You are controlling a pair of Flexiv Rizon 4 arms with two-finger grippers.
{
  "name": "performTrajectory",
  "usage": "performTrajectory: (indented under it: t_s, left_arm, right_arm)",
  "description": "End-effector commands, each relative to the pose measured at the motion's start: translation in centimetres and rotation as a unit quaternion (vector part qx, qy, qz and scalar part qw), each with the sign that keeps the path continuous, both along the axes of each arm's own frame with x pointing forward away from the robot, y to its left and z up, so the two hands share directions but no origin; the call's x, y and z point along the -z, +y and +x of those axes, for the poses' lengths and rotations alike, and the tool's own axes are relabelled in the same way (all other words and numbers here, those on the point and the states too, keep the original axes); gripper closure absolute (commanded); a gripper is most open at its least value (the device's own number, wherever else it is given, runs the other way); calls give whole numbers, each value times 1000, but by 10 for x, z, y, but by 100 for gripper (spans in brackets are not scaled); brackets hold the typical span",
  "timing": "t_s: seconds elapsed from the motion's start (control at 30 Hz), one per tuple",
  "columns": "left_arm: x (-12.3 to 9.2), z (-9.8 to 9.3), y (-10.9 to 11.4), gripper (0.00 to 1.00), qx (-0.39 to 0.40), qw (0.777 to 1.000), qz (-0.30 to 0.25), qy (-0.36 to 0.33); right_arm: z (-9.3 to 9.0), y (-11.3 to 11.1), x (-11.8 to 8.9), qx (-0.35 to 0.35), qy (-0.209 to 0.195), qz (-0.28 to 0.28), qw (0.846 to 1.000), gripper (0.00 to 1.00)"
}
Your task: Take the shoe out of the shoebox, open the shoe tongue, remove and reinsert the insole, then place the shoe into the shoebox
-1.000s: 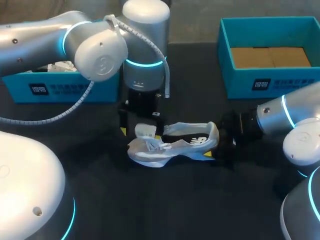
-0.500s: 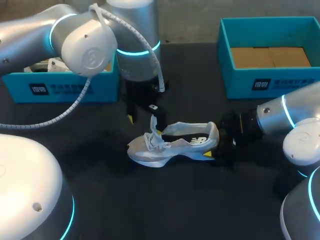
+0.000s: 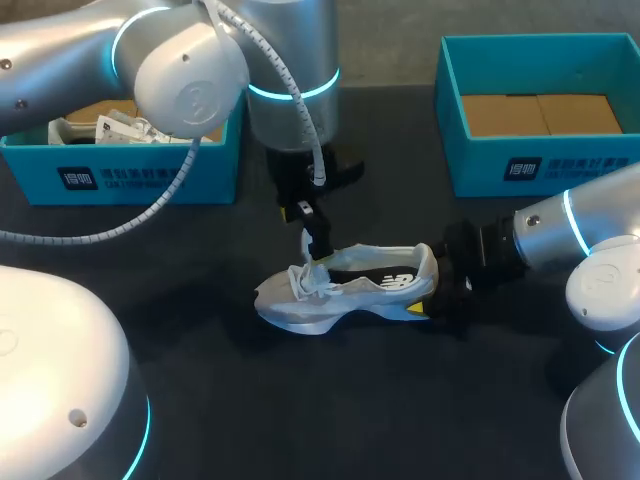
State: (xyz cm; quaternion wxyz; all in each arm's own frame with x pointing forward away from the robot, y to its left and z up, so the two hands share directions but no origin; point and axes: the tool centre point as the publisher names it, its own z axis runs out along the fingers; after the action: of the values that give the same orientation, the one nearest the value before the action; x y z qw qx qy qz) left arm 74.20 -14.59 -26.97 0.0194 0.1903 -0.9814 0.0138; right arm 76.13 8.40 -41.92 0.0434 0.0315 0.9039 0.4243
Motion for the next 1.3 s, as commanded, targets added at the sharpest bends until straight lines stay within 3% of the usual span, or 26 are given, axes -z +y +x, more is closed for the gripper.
performTrajectory:
  t_s: [0.03,0.57,0.6,0.63,0.67,0.7,1.0,1.3]
  left_arm:
    - [-9,2,1,0,132,990,-51,-16]
    - [-13,2,-4,0,116,991,-56,-22]
    - [-16,2,-5,25,110,992,-63,-27]
    - [-18,2,-6,71,109,992,-65,-28]
    - [-20,1,-8,96,106,991,-73,-30]
    - [-22,1,-9,100,104,991,-74,-31]
    - [-26,-5,-45,100,137,986,-80,-43]
    - [-9,-8,-82,100,175,980,-80,-40]
  right_arm:
    - [0,1,0,0,0,-1,1000,100]
    - [0,1,0,0,0,-1,1000,100]
    - [0,1,0,0,0,-1,1000,100]
    - [0,1,0,0,0,-1,1000,100]
    - [0,1,0,0,0,-1,1000,100]
    - [0,1,0,0,0,-1,1000,100]
    - [0,1,0,0,0,-1,1000,100]
    - [0,1,0,0,0,-1,1000,100]
